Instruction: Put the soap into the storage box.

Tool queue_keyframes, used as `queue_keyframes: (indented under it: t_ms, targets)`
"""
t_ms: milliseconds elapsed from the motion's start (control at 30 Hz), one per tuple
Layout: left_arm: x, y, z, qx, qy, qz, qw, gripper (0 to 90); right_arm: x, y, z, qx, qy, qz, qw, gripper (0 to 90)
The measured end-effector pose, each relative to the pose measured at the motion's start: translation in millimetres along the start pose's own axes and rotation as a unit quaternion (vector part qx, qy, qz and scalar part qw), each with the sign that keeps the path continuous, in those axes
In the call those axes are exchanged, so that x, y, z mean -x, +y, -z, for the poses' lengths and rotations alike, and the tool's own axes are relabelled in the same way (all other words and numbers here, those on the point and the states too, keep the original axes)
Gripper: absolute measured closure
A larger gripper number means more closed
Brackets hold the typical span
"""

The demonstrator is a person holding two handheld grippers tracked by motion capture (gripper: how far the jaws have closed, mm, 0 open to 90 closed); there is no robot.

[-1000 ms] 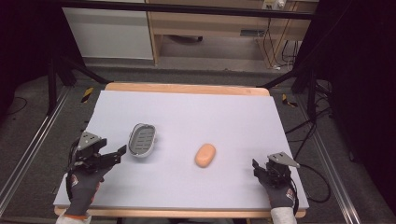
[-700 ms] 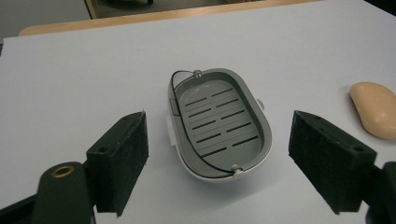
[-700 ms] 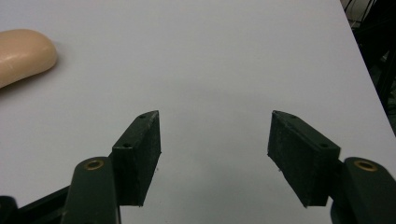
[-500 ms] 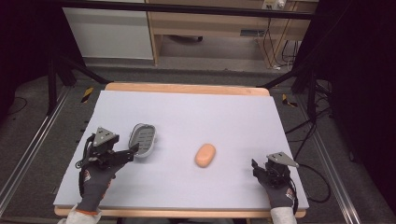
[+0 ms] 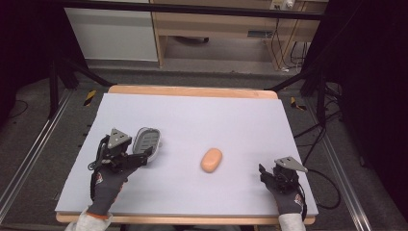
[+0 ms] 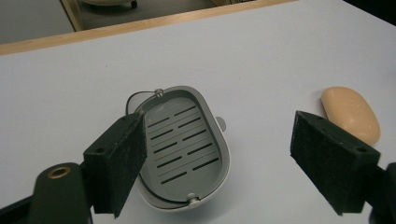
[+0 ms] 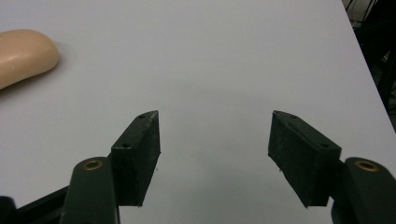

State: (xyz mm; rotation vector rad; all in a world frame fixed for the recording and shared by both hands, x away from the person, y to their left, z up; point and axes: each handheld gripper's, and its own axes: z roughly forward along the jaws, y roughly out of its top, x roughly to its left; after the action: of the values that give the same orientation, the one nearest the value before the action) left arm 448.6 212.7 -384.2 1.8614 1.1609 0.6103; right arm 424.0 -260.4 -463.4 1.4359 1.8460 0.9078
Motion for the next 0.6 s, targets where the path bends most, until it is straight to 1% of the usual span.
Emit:
queue_keyframes:
  t_ms: [267, 400, 600]
  targets:
    - [6.7, 3.8, -5.6, -0.005, -0.002, -0.007, 1.0, 17.7, -1.1, 0.5, 0.0, 0.0, 0.001, 0.001, 1.0, 34.5]
    - [11.6, 6.2, -9.0, -0.005, -0.005, -0.01, 0.9999, 17.5, -1.3, 0.7, -0.3, 0.0, 0.001, 0.002, 1.0, 34.5]
    - [19.2, 8.9, -14.9, -0.011, -0.009, -0.017, 0.9998, 17.2, -1.3, 1.2, 0.0, 0.0, 0.002, 0.001, 1.0, 34.7]
